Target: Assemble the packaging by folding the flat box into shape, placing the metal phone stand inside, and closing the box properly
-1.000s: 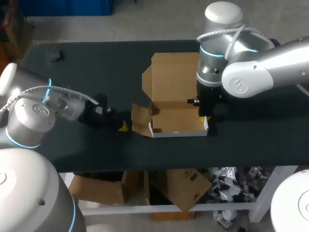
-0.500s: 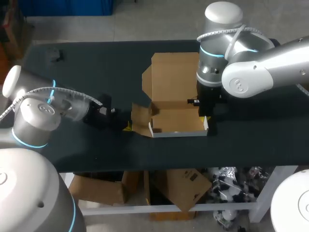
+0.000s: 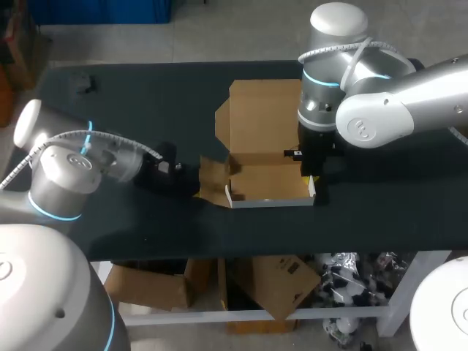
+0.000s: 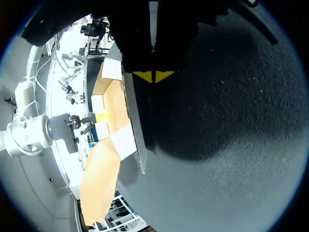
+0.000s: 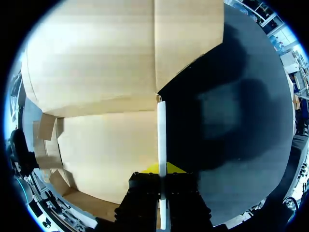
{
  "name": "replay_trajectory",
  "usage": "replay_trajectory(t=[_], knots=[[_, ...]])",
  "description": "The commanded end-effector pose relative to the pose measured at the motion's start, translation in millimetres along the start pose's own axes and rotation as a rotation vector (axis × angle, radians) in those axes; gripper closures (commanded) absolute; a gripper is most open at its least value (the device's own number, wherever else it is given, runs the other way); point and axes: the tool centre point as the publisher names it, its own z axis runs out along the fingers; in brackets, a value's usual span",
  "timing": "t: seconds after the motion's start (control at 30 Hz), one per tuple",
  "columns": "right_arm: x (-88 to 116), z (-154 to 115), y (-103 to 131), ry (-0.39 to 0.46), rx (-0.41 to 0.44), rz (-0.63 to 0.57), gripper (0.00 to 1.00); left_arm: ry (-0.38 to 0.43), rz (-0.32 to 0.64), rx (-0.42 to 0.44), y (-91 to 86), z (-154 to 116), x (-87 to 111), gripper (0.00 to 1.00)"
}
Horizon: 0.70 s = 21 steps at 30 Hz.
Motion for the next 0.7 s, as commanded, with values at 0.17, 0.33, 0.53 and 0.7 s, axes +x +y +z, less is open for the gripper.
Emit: replay_trajectory(t=[0.17,0.33,0.53,0.7], knots=[[0.7,-0.4,0.2,-0.003,0.002,0.000,1.00,0.003,0.006,-0.007,-1.8,3.8,1.2,1.00],[0.7,-0.4,0.2,-0.003,0.002,0.000,1.00,0.006,0.010,-0.007,-2.0,4.2,3.4,1.00],[0.7,-0.4,0.2,-0.003,0.002,0.000,1.00,0.009,0.016,-0.005,-3.6,3.5,7.6,1.00],[0.7,-0.4,0.2,-0.003,0.002,0.000,1.00,0.013,0.021,-0.004,-5.2,2.7,12.5,1.00]])
